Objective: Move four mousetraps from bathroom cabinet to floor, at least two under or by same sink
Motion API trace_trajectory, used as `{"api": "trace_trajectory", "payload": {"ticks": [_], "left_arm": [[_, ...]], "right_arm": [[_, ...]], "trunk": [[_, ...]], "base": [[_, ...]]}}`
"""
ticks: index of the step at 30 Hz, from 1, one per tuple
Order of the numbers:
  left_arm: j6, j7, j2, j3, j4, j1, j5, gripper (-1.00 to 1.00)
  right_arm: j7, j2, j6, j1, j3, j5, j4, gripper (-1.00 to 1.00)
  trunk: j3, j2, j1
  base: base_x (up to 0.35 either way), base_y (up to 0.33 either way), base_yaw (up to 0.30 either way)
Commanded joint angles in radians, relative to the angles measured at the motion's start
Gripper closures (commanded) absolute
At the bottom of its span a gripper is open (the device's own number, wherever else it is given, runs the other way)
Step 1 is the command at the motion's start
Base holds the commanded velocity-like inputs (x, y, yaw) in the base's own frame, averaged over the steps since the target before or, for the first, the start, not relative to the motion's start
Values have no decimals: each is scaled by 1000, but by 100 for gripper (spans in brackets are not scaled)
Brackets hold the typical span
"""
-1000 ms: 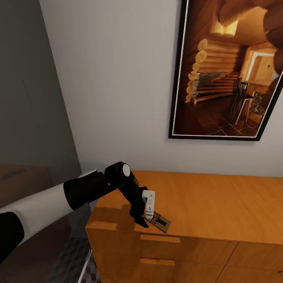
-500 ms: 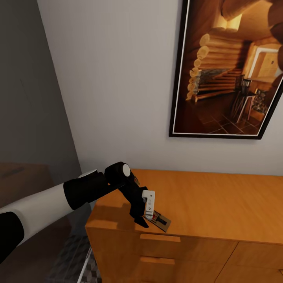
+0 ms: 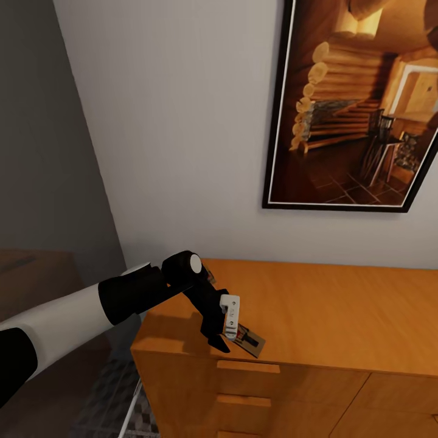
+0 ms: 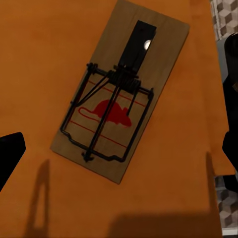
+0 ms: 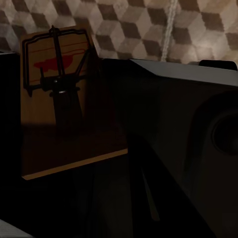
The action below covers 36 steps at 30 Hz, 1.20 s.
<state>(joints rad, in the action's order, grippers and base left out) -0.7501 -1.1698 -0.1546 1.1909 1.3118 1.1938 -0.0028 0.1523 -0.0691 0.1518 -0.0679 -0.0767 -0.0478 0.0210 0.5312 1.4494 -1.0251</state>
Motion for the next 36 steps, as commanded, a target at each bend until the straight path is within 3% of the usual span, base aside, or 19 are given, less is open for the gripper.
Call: {"api": "trace_trajectory", "payload": {"ticks": [1, 20, 31, 36], "left_arm": [[-9, -2, 0, 1, 1, 1, 0, -100], [-11, -1, 0, 0, 3, 1, -13, -100], [-13, -1, 1, -1, 3, 1, -75, -100], [-13, -1, 2, 0, 3, 1, -84, -100]], "right_arm": [[-2, 0, 3, 0, -8, -7, -1, 100], [-2, -2, 5, 0, -8, -7, -1, 100], [-2, -2, 5, 0, -8, -7, -1, 100], [-2, -2, 6, 0, -8, -7, -1, 100]], "trunk": [[2, 1, 0], [12, 1, 0], [12, 1, 0], [12, 1, 0]], "base": [[0, 0, 0], [0, 0, 0], [0, 0, 0], [0, 0, 0]]}}
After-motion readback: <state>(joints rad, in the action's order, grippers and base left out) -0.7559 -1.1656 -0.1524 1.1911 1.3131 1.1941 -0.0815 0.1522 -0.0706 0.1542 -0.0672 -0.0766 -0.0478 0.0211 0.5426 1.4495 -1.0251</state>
